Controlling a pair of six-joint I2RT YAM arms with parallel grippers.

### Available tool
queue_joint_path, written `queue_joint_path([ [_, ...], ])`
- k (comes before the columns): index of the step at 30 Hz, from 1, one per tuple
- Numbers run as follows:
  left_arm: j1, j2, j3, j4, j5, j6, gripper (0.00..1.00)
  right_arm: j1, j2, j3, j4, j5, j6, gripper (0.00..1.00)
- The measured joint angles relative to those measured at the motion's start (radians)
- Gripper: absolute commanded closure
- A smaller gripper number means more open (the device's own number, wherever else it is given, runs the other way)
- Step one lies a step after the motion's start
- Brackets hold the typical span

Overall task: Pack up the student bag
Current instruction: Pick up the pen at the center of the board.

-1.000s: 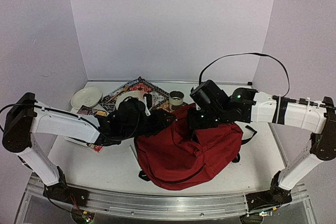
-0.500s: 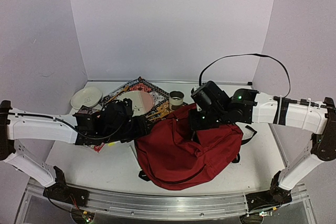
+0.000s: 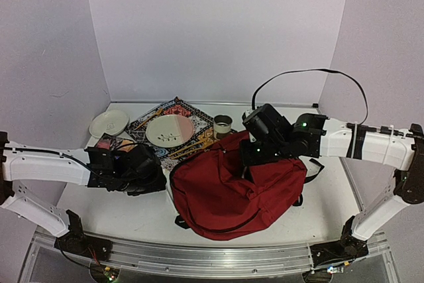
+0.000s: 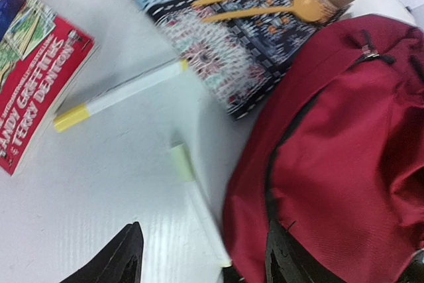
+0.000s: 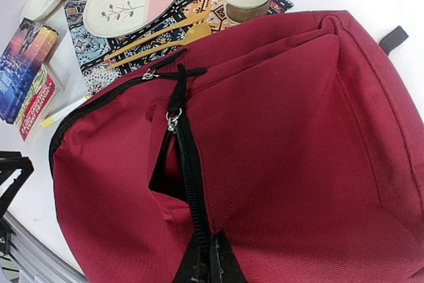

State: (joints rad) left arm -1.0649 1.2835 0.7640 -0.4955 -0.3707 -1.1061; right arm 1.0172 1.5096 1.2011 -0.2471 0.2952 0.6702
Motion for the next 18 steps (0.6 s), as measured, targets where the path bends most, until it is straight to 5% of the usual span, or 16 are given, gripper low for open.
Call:
queue_joint_path([
  [18,0.002,0.277,0.078,-0.036,0.038,0.006,0.44,0.001,-0.106,-0.079,-0.013,0.092,-0.012,1.0],
])
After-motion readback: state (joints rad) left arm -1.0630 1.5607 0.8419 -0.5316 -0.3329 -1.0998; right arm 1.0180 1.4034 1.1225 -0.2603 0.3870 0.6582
